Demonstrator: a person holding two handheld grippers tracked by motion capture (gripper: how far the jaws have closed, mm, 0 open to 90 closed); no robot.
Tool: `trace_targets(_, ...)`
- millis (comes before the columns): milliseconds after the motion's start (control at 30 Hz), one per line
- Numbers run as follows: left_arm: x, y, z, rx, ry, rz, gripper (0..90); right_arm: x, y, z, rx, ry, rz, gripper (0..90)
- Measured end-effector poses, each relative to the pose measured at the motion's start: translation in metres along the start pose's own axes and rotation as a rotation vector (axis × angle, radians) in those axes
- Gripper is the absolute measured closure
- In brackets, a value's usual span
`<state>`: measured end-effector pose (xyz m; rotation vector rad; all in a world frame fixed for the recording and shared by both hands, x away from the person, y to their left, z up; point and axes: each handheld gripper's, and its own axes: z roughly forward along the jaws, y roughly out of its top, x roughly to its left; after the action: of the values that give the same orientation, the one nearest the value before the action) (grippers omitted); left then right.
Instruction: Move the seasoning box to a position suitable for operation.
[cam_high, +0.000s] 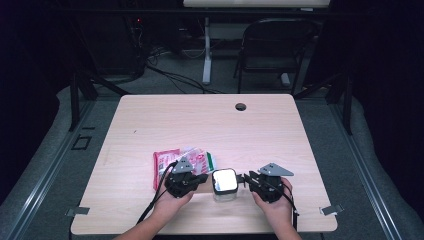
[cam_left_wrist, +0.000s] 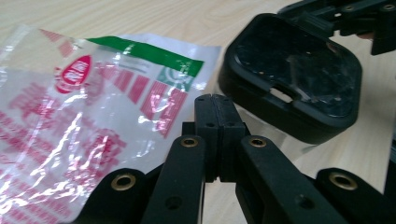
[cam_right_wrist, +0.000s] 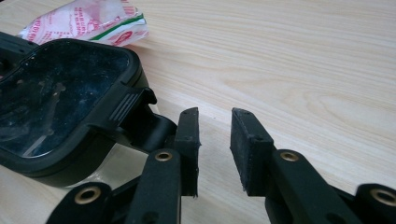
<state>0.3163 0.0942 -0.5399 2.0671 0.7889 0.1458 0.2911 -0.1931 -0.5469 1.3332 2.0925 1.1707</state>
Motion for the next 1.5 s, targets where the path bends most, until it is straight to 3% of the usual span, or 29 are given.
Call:
trace_targets(233, -0.003, -0.001, 0.002, -0.007, -0.007, 0.02, 90.0, 0.008, -0.003, -0.003, 0.007, 0.004, -0.01, 75.0)
trace_targets(367, -0.001, -0.003, 0.0, -0.031, -0.036, 0.006, 86.2, 0.01, -0.005, -0.006, 0.014, 0.003, -0.004, 76.0)
trace_targets(400, 0.0, -0.004, 0.0, -0.034, -0.051, -0.02, 85.5, 0.01, -0.005, -0.007, 0.019, 0.003, -0.003, 75.9)
trace_targets(533, 0.0, -0.004, 0.001, -0.034, -0.041, -0.022, 85.4, 0.01, -0.005, -0.008, 0.013, 0.009, -0.003, 75.4)
trace_targets(600, -0.003, -0.005, 0.003, -0.024, -0.028, 0.013, 87.8, 0.011, -0.005, -0.008, 0.012, 0.001, -0.014, 75.4)
trace_targets(967, -0.005, -0.004, 0.002, -0.012, -0.017, 0.029, 90.0, 0.01, -0.001, -0.011, 0.027, -0.005, -0.04, 69.6)
trace_targets(1033, -0.002, -0.004, -0.001, -0.017, -0.011, 0.028, 90.0, 0.006, 0.004, -0.017, 0.02, -0.029, -0.021, 70.4)
trace_targets(1233, -0.002, -0.003, -0.004, -0.047, 0.011, 0.051, 90.0, -0.002, 0.009, -0.028, 0.002, -0.019, 0.048, 68.9)
trace_targets(1500, 0.0, 0.006, -0.009, -0.074, 0.003, 0.05, 90.0, 0.003, 0.014, -0.038, -0.018, 0.009, 0.045, 66.3)
